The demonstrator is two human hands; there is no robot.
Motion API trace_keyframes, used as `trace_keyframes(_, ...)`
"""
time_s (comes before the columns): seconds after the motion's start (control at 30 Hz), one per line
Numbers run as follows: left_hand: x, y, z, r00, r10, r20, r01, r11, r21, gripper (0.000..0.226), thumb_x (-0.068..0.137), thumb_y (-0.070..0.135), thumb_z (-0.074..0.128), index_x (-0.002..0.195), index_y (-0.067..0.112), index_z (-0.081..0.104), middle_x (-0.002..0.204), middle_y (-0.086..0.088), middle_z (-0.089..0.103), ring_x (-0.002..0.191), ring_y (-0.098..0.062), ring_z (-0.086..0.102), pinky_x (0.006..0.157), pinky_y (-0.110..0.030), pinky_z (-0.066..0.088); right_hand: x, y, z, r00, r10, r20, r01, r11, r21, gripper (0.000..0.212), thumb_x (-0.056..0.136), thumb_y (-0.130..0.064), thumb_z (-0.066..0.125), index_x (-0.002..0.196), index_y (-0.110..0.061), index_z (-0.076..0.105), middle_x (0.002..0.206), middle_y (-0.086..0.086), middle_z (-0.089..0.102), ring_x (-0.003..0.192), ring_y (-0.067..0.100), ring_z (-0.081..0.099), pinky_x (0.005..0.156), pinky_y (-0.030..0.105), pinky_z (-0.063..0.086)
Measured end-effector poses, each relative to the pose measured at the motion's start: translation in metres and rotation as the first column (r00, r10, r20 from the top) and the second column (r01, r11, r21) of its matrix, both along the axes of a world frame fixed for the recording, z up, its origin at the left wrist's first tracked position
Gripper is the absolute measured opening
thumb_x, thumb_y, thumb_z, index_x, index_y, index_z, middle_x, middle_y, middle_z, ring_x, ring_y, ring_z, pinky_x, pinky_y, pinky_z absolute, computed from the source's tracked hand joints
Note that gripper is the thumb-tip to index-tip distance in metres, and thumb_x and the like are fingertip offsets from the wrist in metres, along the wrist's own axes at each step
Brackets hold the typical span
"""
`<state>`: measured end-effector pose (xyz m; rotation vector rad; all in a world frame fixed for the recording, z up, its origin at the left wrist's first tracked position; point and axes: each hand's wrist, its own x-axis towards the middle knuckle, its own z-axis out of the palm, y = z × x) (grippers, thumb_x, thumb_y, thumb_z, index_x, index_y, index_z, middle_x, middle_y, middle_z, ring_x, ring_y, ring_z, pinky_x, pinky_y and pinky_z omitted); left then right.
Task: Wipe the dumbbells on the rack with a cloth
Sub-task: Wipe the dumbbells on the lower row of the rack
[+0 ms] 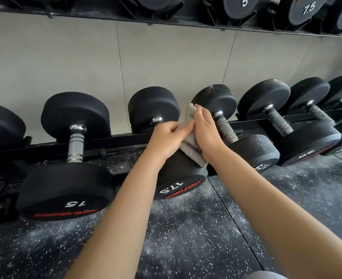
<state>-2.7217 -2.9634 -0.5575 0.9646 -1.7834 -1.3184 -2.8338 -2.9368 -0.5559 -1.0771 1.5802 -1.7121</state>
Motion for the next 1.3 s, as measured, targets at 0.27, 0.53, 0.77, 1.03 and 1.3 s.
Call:
trace_keyframes(0.27,-0.003,-0.007,0.008,0.996,0.013,-0.091,-0.008,0.998,0.057,0.023,0.096,0.036,0.054,0.099,0.015,0.064,0.095,-0.003,0.066,0.092,-0.014,0.061,0.087,-0.037,0.05,-0.045,0.011,0.011,0.867,0.248,0.432,-0.372,0.9,0.229,0.043,0.097,-0.043,0.058,0.12,-0.008,0.066,0.114,0.013,0.072,0.106,0.024,0.069,0.092,0.037,0.054)
trace_keyframes(0.53,-0.051,-0.012,0.014,0.982,-0.044,-0.184,0.049,0.998,0.026,0.023,0.095,0.03,0.058,0.107,0.012,0.064,0.099,-0.005,0.069,0.093,-0.016,0.065,0.083,-0.036,0.052,-0.086,0.03,0.024,0.861,0.238,0.45,-0.339,0.928,0.156,0.043,0.095,-0.034,0.062,0.125,-0.003,0.062,0.12,0.014,0.069,0.109,0.024,0.068,0.082,0.034,0.058)
trace_keyframes(0.77,-0.102,-0.009,0.016,0.961,-0.066,-0.268,0.073,0.997,0.017,0.018,0.093,0.026,0.062,0.11,0.021,0.065,0.103,0.0,0.07,0.098,-0.012,0.066,0.081,-0.024,0.055,-0.131,0.04,0.032,0.971,0.124,0.205,-0.146,0.984,0.1,0.027,0.096,-0.026,0.063,0.112,-0.004,0.064,0.109,0.013,0.071,0.099,0.024,0.07,0.082,0.034,0.059)
trace_keyframes(1.03,-0.135,-0.019,0.017,0.965,-0.025,-0.262,0.073,0.982,0.174,0.015,0.097,0.022,0.055,0.107,0.014,0.063,0.093,-0.007,0.067,0.083,-0.02,0.068,0.074,-0.035,0.06,-0.179,0.043,0.034,0.942,0.019,0.335,-0.041,0.997,0.059,0.026,0.094,-0.026,0.065,0.113,-0.008,0.065,0.107,0.008,0.072,0.105,0.026,0.069,0.088,0.042,0.058)
trace_keyframes(1.3,-0.159,-0.031,-0.01,0.995,0.035,-0.095,-0.011,0.971,0.24,0.01,0.097,0.019,0.056,0.106,0.018,0.06,0.09,-0.007,0.067,0.077,-0.014,0.067,0.071,-0.028,0.059,-0.221,0.037,0.035,0.863,-0.014,0.505,-0.015,0.998,0.053,0.027,0.096,-0.031,0.061,0.116,-0.012,0.062,0.106,0.004,0.073,0.1,0.02,0.071,0.082,0.037,0.059)
